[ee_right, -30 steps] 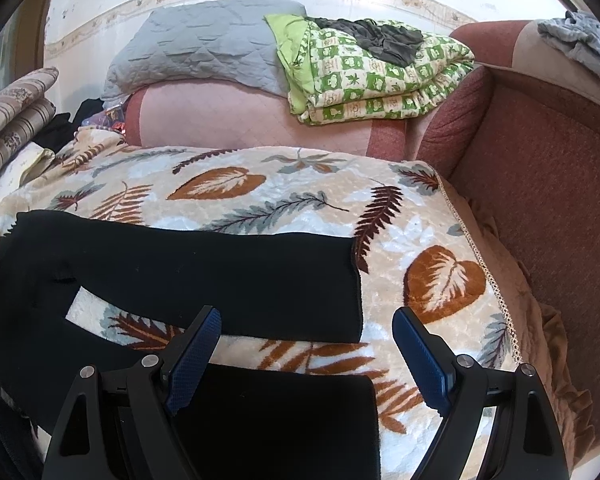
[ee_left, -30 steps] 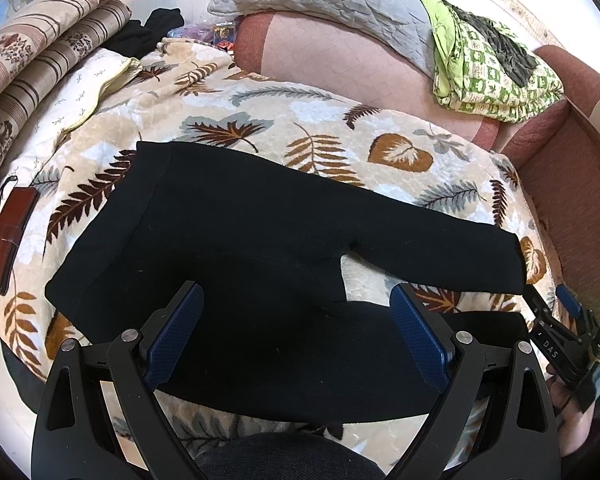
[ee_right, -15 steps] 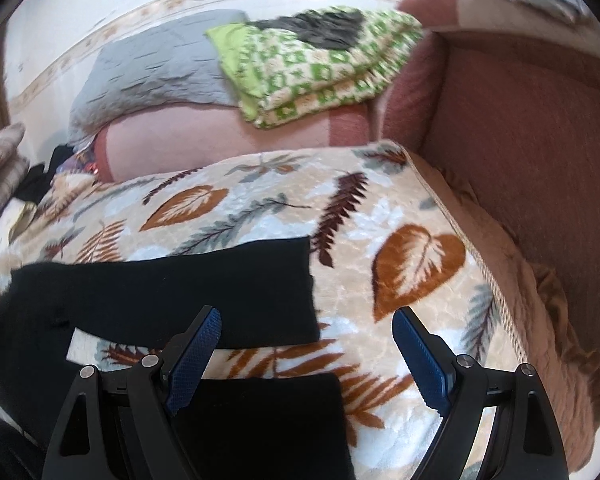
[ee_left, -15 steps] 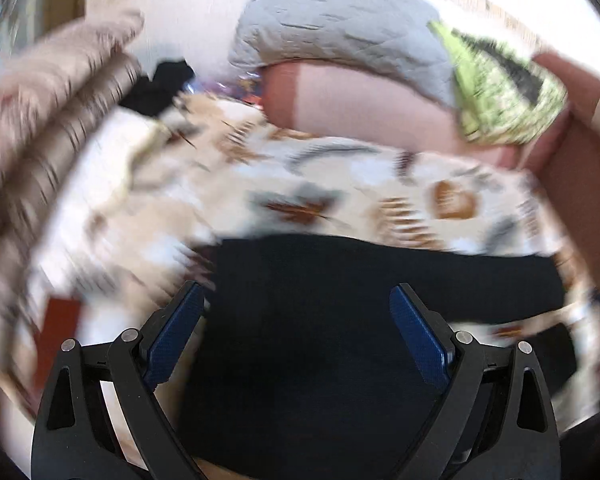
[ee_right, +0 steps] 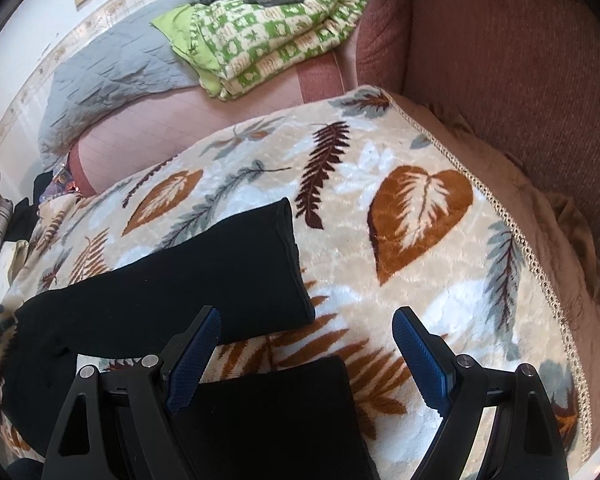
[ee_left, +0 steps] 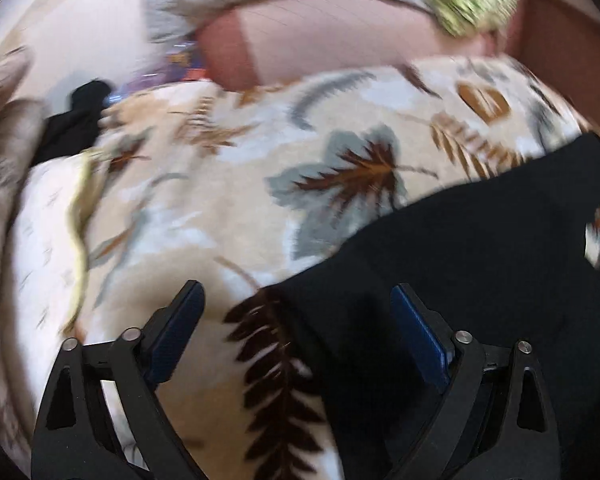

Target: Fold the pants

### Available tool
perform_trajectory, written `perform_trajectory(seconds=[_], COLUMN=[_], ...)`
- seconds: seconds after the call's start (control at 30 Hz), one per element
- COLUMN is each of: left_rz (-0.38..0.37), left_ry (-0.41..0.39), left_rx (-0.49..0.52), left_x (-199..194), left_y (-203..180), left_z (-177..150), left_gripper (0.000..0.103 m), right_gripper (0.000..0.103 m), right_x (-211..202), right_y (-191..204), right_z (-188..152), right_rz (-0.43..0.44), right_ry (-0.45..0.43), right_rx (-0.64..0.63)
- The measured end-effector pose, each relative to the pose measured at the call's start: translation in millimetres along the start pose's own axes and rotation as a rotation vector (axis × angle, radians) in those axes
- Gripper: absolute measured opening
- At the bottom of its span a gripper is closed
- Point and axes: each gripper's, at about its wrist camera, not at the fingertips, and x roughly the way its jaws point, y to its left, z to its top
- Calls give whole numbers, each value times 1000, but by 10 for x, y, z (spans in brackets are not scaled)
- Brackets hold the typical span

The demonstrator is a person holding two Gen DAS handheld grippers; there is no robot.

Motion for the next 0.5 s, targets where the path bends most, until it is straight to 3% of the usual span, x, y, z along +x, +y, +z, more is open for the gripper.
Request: perform_trajectory(seconds=[0.1, 0.3, 0.5], left_rz=[-66, -224, -249], left_ry=[29, 30, 40], left_rx=[9, -85, -104], left_x=[199, 389, 377], left_y=[78, 209, 159], left_z=[37, 13, 15], left_gripper=[87, 82, 75], right_gripper=[87, 87, 87], right_x=[43, 117, 132], right_y=[-32, -94, -72], right_z=[4, 27, 54], right_rz=[-2, -1, -3], right_ry=[14, 35, 30], right_rx=[20, 62, 62])
